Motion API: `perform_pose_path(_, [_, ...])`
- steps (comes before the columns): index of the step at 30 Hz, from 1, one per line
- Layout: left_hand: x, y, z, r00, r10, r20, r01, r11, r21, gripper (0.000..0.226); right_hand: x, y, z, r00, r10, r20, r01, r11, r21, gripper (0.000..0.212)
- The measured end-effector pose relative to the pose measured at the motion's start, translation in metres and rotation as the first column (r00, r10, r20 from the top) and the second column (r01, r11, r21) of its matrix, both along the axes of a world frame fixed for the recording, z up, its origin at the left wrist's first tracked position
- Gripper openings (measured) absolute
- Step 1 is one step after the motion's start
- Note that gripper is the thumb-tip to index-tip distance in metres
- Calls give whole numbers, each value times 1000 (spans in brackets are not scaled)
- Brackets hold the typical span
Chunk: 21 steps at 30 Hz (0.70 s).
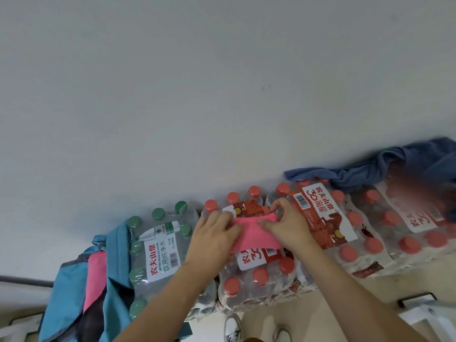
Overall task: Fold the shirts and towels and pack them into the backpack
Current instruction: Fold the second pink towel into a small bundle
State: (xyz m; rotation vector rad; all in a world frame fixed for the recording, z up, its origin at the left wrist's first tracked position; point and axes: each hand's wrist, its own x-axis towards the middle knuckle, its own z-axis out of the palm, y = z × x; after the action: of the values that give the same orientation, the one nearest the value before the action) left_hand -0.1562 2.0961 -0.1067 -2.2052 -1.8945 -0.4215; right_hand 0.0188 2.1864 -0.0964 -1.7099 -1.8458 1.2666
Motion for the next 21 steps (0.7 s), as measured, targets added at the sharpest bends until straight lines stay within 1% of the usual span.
perform_pose_path(1, [-3, 0, 0, 996, -81, -41, 81, 997, -1, 34, 0, 1, -1, 1000, 9, 10, -9, 1000, 20, 31])
perform_pose_path(2, [-7, -2, 0, 991, -125, -40, 125, 992, -24, 34, 0, 1, -1, 1000, 19, 23, -20, 999, 45, 30])
perform_pose_path(4, [-11, -11, 1, 992, -127, -29, 123, 987, -106, 40, -1, 0, -3, 999, 27, 40, -31, 992, 123, 29])
perform_pose_path(5, [-12, -15, 0, 992, -121, -45, 114, 983, -141, 45, -1, -2, -4, 998, 32, 54, -42, 978, 203, 29])
perform_pose_path(6, [-12, -18, 1, 990, -123, -64, 111, 980, -168, 50, -2, -5, -6, 996, 50, 80, -74, 942, 327, 27])
perform_pose_path(7, [-12, -19, 0, 989, -124, -80, 107, 977, -186, 54, -3, -8, -8, 988, 88, 124, -137, 872, 470, 25])
perform_pose_path(8, [-12, -17, 2, 990, -116, -78, 99, 975, -198, 57, -4, -12, -10, 973, 138, 187, -224, 774, 592, 22])
perform_pose_path(9, [-11, -13, 3, 994, -96, -58, 82, 975, -205, 61, -3, -15, -12, 946, 193, 259, -320, 668, 672, 17])
perform_pose_path(10, [-10, -9, 5, 997, -67, -23, 60, 973, -223, 65, -1, -17, -15, 913, 249, 323, -408, 580, 705, 14])
perform_pose_path(11, [-10, -5, 6, 999, -36, 9, 37, 970, -241, 68, 4, -19, -18, 877, 301, 374, -480, 529, 700, 20])
perform_pose_path(12, [-9, -2, 8, 999, -11, 32, 19, 967, -254, 69, 11, -20, -20, 839, 344, 422, -545, 517, 660, 28])
perform_pose_path(15, [-8, 3, 11, 999, 24, 46, -12, 970, -244, 64, 31, -18, -23, 685, 426, 591, -721, 511, 468, 62])
perform_pose_path(16, [-7, 3, 11, 999, 31, 26, -23, 969, -246, 62, 34, -16, -22, 668, 460, 585, -736, 529, 423, 66])
perform_pose_path(18, [-5, 5, 13, 999, 39, 8, -35, 967, -254, 56, 34, -8, -15, 729, 527, 437, -679, 635, 368, 64])
perform_pose_path(20, [-3, 6, 18, 994, 80, 76, -53, 951, -305, 45, 31, -2, -6, 812, 527, 251, -584, 730, 356, 58])
perform_pose_path(21, [-3, 5, 22, 982, 132, 133, -78, 934, -348, 38, 28, -1, 0, 847, 505, 168, -531, 779, 333, 52])
